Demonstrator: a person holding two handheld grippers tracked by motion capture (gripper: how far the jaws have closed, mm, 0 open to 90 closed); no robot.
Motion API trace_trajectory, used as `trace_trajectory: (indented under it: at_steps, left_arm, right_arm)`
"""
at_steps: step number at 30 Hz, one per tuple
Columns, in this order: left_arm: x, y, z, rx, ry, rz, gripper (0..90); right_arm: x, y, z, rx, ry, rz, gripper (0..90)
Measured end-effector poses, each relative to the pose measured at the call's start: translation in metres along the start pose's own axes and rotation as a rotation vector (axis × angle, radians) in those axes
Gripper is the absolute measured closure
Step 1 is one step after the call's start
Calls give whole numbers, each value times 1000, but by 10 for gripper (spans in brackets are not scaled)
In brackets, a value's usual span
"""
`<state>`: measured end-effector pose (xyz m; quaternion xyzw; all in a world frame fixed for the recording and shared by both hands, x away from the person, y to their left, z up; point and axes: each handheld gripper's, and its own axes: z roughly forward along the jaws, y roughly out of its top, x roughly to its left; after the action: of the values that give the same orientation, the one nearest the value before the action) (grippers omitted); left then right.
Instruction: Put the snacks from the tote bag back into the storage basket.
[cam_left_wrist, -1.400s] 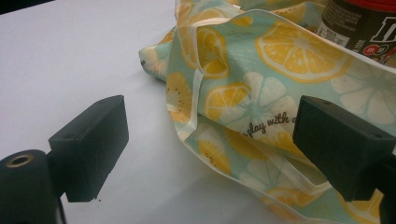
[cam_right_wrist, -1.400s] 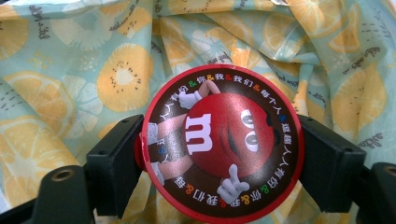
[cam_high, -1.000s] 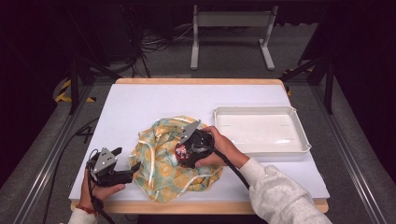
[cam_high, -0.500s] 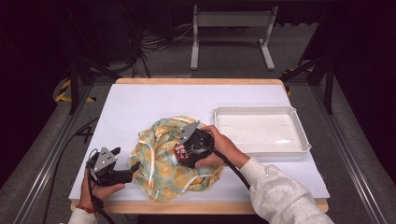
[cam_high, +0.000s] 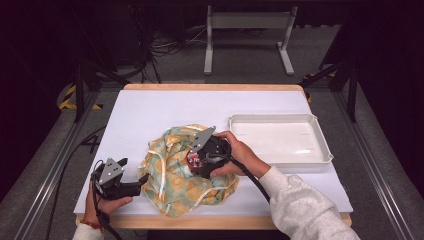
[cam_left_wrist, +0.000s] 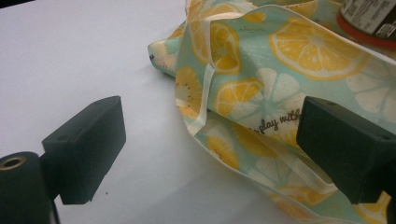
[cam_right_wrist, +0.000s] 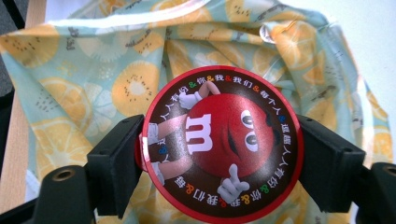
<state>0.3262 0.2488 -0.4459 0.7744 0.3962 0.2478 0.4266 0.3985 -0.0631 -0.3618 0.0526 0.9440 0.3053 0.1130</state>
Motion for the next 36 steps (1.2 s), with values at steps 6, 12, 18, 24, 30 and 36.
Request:
trace_trajectory:
  at_steps: [6, 12, 18, 24, 30, 36]
  left_arm:
    - [0, 0, 0, 0, 1, 3, 87]
    - [0, -1, -1, 0, 0, -2, 88]
    - [0, -2, -1, -3, -2, -7, 89]
    - [0, -2, -1, -1, -5, -5, 90]
    - [0, -2, 0, 3, 2, -8, 87]
    - [-1, -1, 2, 9, -3, -1, 89]
  right_arm:
    - [0, 2, -9, -3, -17, -4, 233]
    - [-3, 5, -23, -24, -23, -9, 233]
    - [-6, 5, -38, -42, -32, -13, 233]
    - [-9, 4, -49, -47, -43, -14, 233]
    - [-14, -1, -62, -55, -66, -7, 233]
    - [-19, -6, -75, -61, -86, 7, 234]
